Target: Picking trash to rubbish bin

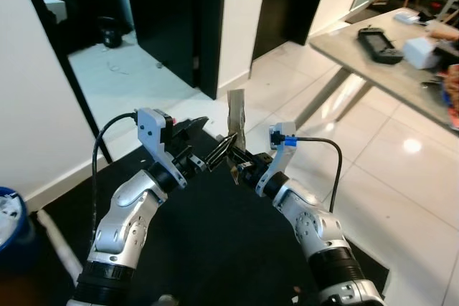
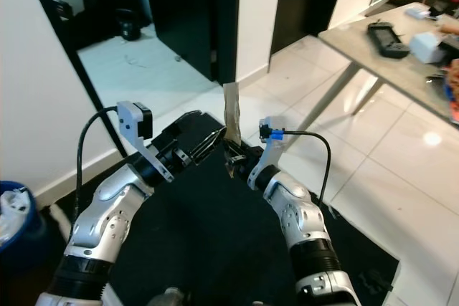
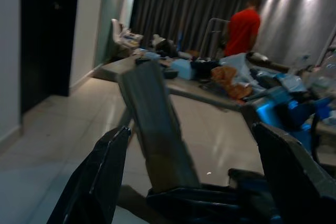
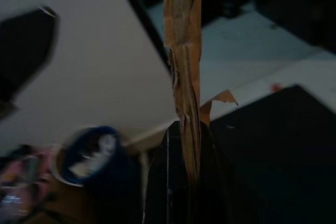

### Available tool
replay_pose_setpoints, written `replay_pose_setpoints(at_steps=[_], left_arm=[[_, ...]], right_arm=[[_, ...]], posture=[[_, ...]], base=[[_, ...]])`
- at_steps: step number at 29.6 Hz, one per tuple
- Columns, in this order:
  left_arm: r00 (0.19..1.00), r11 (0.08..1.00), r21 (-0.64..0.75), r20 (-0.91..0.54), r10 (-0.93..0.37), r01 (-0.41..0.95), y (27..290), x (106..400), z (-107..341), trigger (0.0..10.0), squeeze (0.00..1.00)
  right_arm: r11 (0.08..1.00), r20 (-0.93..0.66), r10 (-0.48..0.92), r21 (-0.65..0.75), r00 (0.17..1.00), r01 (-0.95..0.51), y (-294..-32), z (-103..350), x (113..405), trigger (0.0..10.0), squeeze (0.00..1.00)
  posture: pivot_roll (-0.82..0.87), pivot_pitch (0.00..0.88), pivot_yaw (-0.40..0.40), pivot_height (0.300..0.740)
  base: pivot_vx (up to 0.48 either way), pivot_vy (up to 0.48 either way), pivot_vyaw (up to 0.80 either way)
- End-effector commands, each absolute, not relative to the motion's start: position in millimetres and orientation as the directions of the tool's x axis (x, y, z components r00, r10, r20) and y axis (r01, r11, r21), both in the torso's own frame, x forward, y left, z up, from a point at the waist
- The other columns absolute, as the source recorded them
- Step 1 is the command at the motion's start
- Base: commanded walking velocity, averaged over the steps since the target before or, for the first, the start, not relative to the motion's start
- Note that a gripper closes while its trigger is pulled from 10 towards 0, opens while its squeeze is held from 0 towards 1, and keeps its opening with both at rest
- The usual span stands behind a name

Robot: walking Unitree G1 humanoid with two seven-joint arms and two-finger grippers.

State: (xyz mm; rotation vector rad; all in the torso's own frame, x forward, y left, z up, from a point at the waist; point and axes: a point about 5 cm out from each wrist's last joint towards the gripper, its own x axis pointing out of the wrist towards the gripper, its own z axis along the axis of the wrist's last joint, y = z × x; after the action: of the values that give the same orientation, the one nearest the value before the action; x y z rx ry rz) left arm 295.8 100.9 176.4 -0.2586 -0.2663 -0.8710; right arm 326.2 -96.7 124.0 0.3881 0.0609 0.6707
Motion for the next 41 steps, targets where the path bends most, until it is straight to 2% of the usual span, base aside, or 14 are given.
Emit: replay_pose_setpoints(at_steps=[1,14,21,32,41], left_arm=[[0.607,0.611,-0.105,0.327,-0.724,0.785,98,295,173,10.0,0.0],[0.534,0.536,-0.086,0.306,-0.788,0.84,75,300,171,10.0,0.0],[0.484,0.487,-0.067,0.289,-0.826,0.871,69,298,169,10.0,0.0],[0.483,0.482,-0.078,0.286,-0.828,0.873,73,293,168,10.0,0.0],[0.477,0.475,-0.085,0.297,-0.827,0.876,65,290,166,10.0,0.0]], right_arm=[[0.725,0.051,0.615,0.355,0.787,-0.59,-97,120,324,10.0,0.0],[0.748,0.049,0.593,0.335,0.804,-0.573,-106,118,327,10.0,0.0],[0.765,0.038,0.564,0.352,0.825,-0.539,-109,108,320,10.0,0.0],[0.758,0.015,0.571,0.374,0.821,-0.534,-101,96,309,10.0,0.0],[0.762,0.021,0.566,0.368,0.824,-0.533,-104,98,309,10.0,0.0]], posture=[[0.01,0.075,-0.084,0.74],[-0.03,0.041,-0.034,0.74],[-0.05,0.059,-0.002,0.74],[-0.04,0.087,0.024,0.74],[-0.04,0.094,0.007,0.74]], base=[[0.0,0.0,0.74],[0.0,0.0,0.74],[0.0,0.0,0.74],[0.0,0.0,0.74],[0.0,0.0,0.74]])
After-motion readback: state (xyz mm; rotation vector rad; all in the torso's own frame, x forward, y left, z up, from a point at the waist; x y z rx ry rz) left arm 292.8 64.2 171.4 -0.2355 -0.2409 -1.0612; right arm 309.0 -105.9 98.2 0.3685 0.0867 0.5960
